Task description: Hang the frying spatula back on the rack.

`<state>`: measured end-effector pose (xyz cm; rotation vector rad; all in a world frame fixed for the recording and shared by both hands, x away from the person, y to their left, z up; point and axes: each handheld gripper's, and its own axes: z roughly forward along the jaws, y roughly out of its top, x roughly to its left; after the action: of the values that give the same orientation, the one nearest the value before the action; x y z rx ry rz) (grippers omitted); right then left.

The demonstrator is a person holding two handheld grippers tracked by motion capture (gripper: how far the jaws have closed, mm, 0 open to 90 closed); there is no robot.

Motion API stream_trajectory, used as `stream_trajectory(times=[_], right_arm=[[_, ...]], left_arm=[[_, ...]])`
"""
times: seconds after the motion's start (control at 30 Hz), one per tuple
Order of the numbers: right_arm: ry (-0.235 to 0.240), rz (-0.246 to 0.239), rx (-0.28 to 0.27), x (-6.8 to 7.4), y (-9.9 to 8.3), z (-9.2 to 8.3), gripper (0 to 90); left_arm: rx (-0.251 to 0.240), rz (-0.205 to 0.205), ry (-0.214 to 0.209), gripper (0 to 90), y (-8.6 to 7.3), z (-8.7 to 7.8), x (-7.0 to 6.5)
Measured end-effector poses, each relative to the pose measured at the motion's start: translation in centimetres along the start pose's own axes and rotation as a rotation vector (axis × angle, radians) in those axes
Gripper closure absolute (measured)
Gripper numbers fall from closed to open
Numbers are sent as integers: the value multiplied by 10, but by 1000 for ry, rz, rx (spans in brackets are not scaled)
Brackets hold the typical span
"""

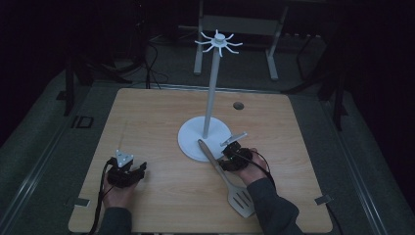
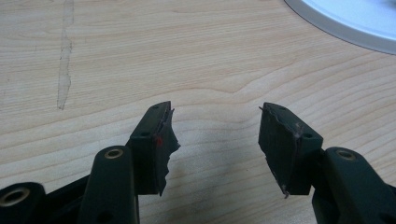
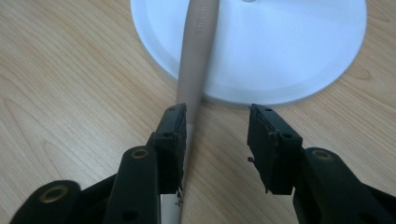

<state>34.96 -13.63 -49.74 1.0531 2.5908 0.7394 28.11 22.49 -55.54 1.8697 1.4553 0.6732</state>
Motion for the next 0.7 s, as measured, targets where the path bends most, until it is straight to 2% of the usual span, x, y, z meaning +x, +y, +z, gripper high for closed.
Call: stream_trajectory(times=[0.7], right_arm=[[38,-6,51,7,8,21,581]], left_arm=[[-3,-2,0,445,0,0,0]])
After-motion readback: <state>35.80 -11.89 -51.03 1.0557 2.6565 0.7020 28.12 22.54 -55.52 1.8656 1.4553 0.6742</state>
